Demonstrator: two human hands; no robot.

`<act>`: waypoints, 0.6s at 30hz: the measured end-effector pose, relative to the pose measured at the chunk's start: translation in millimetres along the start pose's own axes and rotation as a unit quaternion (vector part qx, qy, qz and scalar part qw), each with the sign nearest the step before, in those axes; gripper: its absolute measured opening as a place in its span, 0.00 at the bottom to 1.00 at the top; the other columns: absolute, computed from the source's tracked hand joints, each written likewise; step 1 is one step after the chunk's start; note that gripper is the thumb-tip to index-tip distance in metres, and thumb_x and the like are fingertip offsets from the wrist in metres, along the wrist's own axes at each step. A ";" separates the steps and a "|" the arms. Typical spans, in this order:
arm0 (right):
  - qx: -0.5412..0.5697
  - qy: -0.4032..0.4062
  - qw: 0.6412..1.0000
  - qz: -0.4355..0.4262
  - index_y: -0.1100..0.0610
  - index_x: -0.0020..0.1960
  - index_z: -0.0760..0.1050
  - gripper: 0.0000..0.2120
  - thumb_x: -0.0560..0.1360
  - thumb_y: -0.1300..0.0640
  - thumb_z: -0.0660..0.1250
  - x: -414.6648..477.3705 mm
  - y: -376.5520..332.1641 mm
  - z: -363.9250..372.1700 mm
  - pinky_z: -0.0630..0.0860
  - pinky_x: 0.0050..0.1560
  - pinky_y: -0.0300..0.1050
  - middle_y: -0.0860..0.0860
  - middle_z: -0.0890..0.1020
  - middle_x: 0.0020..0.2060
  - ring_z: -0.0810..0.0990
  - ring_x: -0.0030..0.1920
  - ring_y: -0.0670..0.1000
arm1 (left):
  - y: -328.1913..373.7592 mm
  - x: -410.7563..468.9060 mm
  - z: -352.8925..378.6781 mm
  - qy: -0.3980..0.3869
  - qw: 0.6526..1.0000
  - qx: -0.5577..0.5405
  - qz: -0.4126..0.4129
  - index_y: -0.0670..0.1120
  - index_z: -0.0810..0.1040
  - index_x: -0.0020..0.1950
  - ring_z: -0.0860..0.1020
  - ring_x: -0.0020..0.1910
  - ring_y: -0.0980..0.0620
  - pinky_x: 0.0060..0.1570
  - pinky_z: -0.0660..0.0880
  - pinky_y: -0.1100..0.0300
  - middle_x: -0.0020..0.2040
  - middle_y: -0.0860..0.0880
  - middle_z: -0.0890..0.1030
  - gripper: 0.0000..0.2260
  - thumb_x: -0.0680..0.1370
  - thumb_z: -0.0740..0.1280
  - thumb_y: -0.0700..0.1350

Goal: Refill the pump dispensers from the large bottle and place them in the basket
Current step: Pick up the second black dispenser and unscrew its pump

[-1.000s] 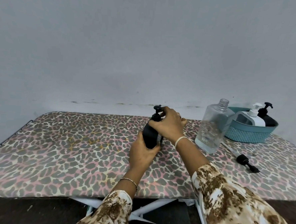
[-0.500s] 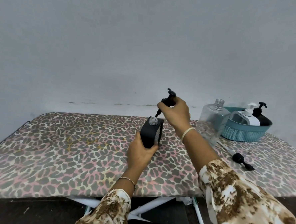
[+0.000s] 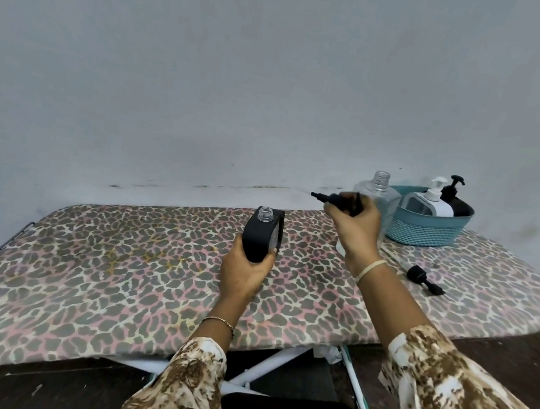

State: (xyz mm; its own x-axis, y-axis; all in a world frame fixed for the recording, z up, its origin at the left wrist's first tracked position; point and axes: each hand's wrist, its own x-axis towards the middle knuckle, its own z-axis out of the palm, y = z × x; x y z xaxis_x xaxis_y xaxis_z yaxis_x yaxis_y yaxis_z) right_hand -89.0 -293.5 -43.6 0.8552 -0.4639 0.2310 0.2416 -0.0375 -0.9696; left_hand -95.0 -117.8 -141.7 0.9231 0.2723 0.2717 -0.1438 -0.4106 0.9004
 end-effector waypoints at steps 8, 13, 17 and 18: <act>-0.252 0.002 0.968 -0.010 0.54 0.47 0.76 0.13 0.66 0.61 0.77 -11.8 78.3 -26.0 0.77 0.48 0.44 0.48 0.81 0.43 0.80 0.45 0.50 | 2.7 -1.4 -0.8 -0.005 1.000 -0.022 0.000 0.49 0.76 0.61 0.79 0.46 0.55 0.47 0.76 0.62 0.46 0.58 0.78 0.20 0.71 0.75 0.51; -0.336 -0.006 0.942 0.007 0.51 0.50 0.77 0.14 0.66 0.56 0.76 -13.2 98.4 -28.1 0.80 0.48 0.50 0.50 0.83 0.46 0.81 0.47 0.53 | 6.7 -2.2 0.3 -0.010 0.999 -0.046 -0.004 0.46 0.76 0.61 0.79 0.47 0.53 0.50 0.77 0.61 0.48 0.55 0.79 0.21 0.71 0.75 0.49; -0.368 -0.002 0.930 -0.006 0.52 0.53 0.77 0.17 0.67 0.55 0.76 -13.3 104.5 -25.3 0.80 0.50 0.50 0.51 0.83 0.48 0.81 0.50 0.53 | 7.7 -4.2 2.3 -0.041 0.998 -0.055 0.017 0.52 0.74 0.59 0.80 0.48 0.56 0.50 0.78 0.62 0.48 0.57 0.79 0.21 0.70 0.76 0.53; -0.374 -0.003 0.927 -0.010 0.52 0.54 0.76 0.17 0.67 0.55 0.76 -13.4 105.6 -25.0 0.80 0.51 0.50 0.51 0.83 0.49 0.81 0.50 0.53 | 8.1 -4.8 2.8 -0.049 0.997 -0.056 0.023 0.52 0.74 0.60 0.79 0.48 0.57 0.49 0.76 0.65 0.48 0.58 0.79 0.22 0.70 0.76 0.54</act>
State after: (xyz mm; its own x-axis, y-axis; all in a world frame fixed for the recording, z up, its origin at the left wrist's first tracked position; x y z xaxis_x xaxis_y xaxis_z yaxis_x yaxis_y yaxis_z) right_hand -86.4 -313.3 -151.2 0.8566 -0.4520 0.2488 -0.1258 -0.6507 -0.7489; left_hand -99.6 -124.9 -136.7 0.9443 0.1672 0.2835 -0.2203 -0.3186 0.9219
